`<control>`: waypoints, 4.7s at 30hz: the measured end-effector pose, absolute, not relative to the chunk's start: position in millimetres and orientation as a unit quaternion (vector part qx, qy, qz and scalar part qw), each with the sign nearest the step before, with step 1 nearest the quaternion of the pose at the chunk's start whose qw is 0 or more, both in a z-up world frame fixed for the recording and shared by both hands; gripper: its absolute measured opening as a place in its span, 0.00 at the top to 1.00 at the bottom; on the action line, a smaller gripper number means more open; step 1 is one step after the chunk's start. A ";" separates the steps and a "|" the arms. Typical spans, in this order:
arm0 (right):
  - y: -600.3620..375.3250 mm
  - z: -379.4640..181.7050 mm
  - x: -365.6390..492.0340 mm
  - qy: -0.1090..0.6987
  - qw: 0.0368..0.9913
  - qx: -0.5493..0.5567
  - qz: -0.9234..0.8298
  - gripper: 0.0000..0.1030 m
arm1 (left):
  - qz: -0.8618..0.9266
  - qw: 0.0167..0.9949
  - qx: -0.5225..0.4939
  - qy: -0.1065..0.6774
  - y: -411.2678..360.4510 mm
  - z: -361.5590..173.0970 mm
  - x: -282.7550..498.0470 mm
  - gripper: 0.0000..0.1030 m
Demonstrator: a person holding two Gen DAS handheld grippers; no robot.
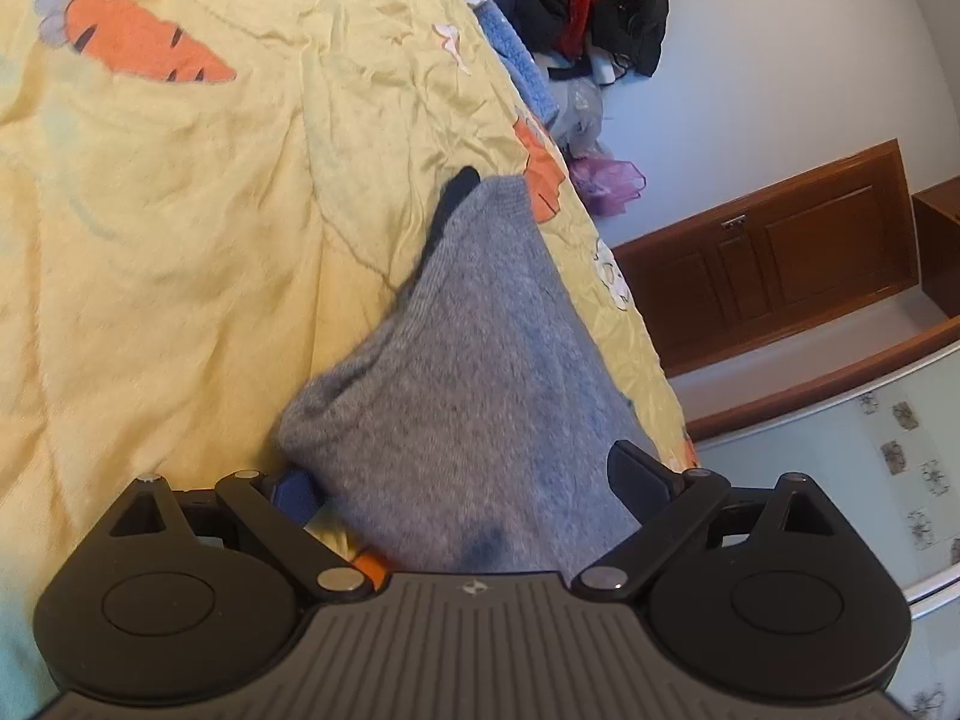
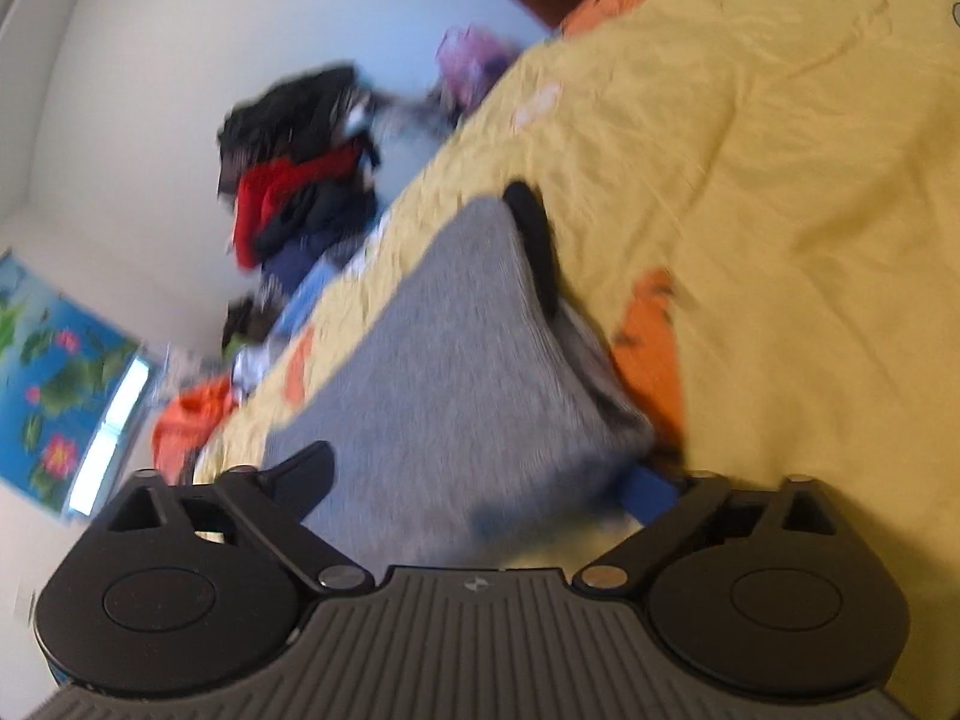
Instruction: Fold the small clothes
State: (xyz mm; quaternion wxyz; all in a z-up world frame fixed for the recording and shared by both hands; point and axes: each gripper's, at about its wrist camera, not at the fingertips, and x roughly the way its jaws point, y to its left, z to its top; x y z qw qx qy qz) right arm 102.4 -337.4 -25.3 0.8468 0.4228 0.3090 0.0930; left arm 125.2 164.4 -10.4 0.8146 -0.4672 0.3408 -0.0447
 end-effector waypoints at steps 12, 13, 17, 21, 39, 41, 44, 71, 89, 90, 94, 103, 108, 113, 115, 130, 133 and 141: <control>-322.6 -49.1 137.1 0.301 0.842 0.442 0.063 0.86 | 0.022 0.853 -0.352 0.384 146.3 2.1 136.7 0.95; -323.0 -47.3 137.9 0.300 0.840 0.447 0.064 0.86 | 0.023 0.860 -0.339 0.381 145.1 11.6 137.8 0.95; -327.9 -21.9 139.0 0.285 0.833 0.466 0.085 0.87 | -0.013 0.880 -0.318 0.354 143.1 60.3 133.0 0.95; -335.6 8.2 139.7 0.277 0.828 0.476 0.110 0.87 | -0.041 0.884 -0.315 0.344 144.2 95.4 125.2 0.95; -375.3 -26.9 -44.0 0.385 0.803 0.444 0.098 0.56 | -0.050 0.862 -0.214 0.457 183.9 23.6 -29.1 0.83; -388.4 -12.3 -45.7 0.368 0.819 0.430 0.093 0.24 | -0.032 0.881 -0.199 0.429 195.8 46.9 -28.3 0.61; -402.4 19.1 -28.1 0.319 0.865 0.374 0.097 0.17 | 0.036 0.927 -0.140 0.347 198.1 86.1 -8.9 0.26; -356.8 3.2 187.0 0.339 0.898 0.237 0.150 0.84 | -0.007 0.916 0.046 0.398 97.9 19.6 221.9 0.94; -255.8 11.6 151.8 0.328 0.933 0.089 0.116 0.25 | 0.006 0.934 0.097 0.345 17.7 16.3 171.4 0.11; -252.1 3.9 154.2 0.340 0.931 0.076 0.111 0.26 | 0.001 0.939 0.078 0.334 25.8 12.4 169.8 0.11; -269.6 -10.4 141.7 0.315 0.942 0.047 0.104 0.24 | -0.017 0.939 0.057 0.340 44.7 6.8 172.5 0.09; -261.0 -3.7 143.8 0.317 0.945 0.026 0.070 0.18 | 0.016 0.938 0.052 0.342 43.9 6.2 173.8 0.00; -248.4 12.3 105.7 0.301 0.952 0.025 0.056 0.13 | 0.019 0.938 0.054 0.341 42.0 6.0 172.8 0.00; -252.4 -14.3 98.7 0.318 0.946 0.001 0.059 0.03 | 0.020 0.938 0.053 0.342 41.1 6.1 172.5 0.00; -259.3 -15.2 102.4 0.323 0.944 0.020 0.061 0.01 | 0.029 0.937 0.060 0.342 38.6 8.9 170.4 0.00; -252.9 -14.6 97.6 0.322 0.945 0.006 0.061 0.01 | -0.041 0.939 0.012 0.341 43.9 5.0 95.7 0.00; -252.0 -15.1 104.0 0.327 0.943 0.004 0.060 0.00 | -0.038 0.939 0.016 0.341 42.7 6.0 99.4 0.00; -252.8 14.4 39.2 0.306 0.949 0.011 0.078 0.02 | -0.046 0.943 -0.034 0.328 54.8 32.2 24.5 0.00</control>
